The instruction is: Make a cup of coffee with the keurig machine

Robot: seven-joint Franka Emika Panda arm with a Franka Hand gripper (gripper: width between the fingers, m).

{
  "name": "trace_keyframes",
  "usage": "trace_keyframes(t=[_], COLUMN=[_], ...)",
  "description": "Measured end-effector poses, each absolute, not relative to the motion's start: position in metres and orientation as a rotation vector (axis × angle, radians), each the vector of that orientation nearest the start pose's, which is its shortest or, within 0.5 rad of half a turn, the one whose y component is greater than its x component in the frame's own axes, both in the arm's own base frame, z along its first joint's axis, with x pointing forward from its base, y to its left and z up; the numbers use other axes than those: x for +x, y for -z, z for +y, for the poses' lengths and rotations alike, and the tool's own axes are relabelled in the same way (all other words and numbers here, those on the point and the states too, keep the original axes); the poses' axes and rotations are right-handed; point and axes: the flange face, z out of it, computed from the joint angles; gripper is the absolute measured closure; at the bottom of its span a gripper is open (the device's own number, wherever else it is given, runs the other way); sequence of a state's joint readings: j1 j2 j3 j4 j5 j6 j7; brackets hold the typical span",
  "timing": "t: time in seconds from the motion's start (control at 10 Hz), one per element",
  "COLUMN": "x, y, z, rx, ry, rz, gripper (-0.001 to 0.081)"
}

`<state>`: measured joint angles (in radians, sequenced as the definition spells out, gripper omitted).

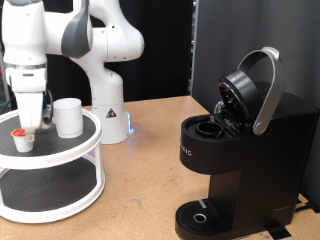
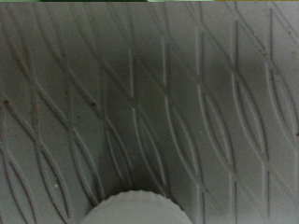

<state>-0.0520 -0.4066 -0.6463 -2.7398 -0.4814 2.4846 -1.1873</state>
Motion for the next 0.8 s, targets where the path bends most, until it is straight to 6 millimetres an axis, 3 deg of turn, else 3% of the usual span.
trace_keyframes(t=[0.4, 0.5, 0.6, 0.7, 0.8], x=[0.3095, 0.3095, 0.3095, 0.3096, 0.3100], y=[-0.3257, -0.3256, -0.3254, -0.3252, -0.3257], z=[-0.2357, -0.2357, -0.2358, -0.2358, -0.2361], rx=[-2.961, -2.962, -2.963, -2.965, -2.969], ry=[0.019, 0.019, 0.018, 0.017, 0.018], rz=[-1.405, -1.404, -1.400, -1.395, -1.390], gripper=[0.0001, 0.0111, 0.0111, 0.0244, 0.0244])
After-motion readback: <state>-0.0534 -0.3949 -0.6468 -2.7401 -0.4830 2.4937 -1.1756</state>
